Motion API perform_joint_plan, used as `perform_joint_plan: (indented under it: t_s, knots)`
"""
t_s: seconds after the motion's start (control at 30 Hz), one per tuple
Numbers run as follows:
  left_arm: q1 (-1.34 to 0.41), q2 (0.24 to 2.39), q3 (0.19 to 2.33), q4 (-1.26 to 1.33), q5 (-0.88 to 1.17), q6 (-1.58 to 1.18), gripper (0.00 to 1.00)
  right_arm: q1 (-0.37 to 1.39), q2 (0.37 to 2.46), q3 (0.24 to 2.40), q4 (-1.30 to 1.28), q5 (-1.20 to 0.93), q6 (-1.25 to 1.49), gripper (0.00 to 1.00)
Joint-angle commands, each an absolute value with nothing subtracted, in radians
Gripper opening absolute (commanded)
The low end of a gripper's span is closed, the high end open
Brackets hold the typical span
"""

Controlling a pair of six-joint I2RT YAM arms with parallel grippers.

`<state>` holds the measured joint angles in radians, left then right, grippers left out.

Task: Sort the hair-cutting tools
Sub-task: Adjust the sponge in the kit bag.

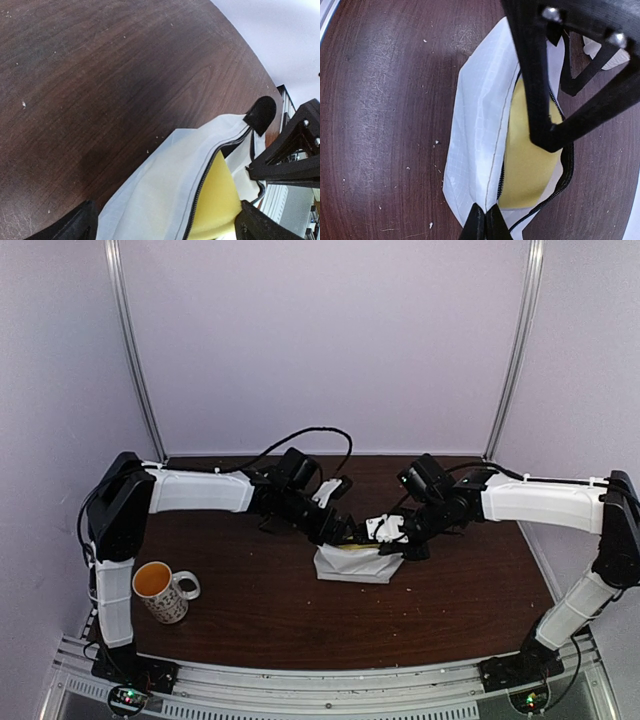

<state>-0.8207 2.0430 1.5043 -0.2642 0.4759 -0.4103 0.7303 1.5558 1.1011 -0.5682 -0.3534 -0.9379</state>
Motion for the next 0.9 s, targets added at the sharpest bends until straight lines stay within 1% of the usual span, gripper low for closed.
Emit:
perform_joint_plan:
  t_s: [0.0,0.17,0.4,0.47,0.53,0.63,0.7,0.8,0.87]
  knots:
    - [-0.825,2.083,1.527,-0.292,0.471,-0.388,0.98,0.739,1.522,1.088,-0.535,-0.33,-0.926,0.0]
    - [-0.828,2.124,1.536,-0.393,0.328,-0.363,0.98,0.75,1.474,1.071,-0.527,-0.318,-0.932,0.0]
    - [-0.827,2.193,1.576,-0.55,0.116,-0.34,0.98,0.776,1.414,1.022,-0.523,-0.243,-0.966,0.0]
    - [-0.824,2.196,1.578,-0.558,0.108,-0.335,0.98,0.787,1.401,1.0,-0.508,-0.218,-0.977,0.0]
    - [-0.826,2.185,1.58,-0.545,0.152,-0.319,0.98,0.789,1.395,0.981,-0.487,-0.21,-0.966,0.0]
    - [-0.851,2.061,1.515,-0.435,0.172,-0.295,0.98,0.788,1.397,0.964,-0.465,-0.206,-0.931,0.01]
    - [-0.86,1.962,1.472,-0.365,0.191,-0.288,0.98,0.786,1.397,0.98,-0.483,-0.223,-0.908,0.07]
    - [-0.861,1.832,1.421,-0.268,0.25,-0.301,0.98,0.769,1.396,1.025,-0.518,-0.255,-0.875,0.13]
    - [-0.861,1.76,1.379,-0.21,0.254,-0.309,0.98,0.755,1.404,1.055,-0.538,-0.268,-0.857,0.17]
